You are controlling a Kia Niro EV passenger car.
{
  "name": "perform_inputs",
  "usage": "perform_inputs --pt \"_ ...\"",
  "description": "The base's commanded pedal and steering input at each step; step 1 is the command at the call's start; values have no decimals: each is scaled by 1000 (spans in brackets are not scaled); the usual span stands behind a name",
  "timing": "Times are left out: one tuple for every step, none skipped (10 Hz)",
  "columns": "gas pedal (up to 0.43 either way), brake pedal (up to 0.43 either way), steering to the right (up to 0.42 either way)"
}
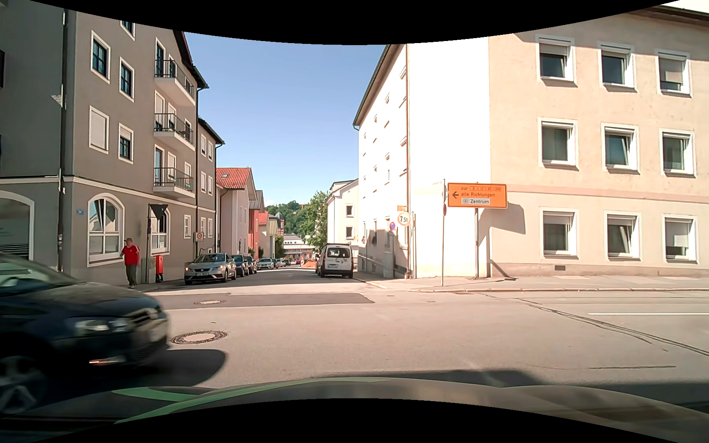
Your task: Follow the waypoints while adhering to traffic rules and regulations
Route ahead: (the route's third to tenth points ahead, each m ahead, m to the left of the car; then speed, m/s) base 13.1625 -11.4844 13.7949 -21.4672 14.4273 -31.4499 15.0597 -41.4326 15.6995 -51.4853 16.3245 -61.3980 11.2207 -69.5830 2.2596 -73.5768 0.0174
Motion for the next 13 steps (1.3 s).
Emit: perform_inputs --pt "0 409 153" --pt "0 415 153" --pt "0 415 153" --pt "0 409 153" --pt "0 415 153" --pt "0 415 153" --pt "0 415 154" --pt "0 415 154" --pt "0 415 154" --pt "0 415 154" --pt "0 415 153" --pt "0 415 154" --pt "0 415 154"
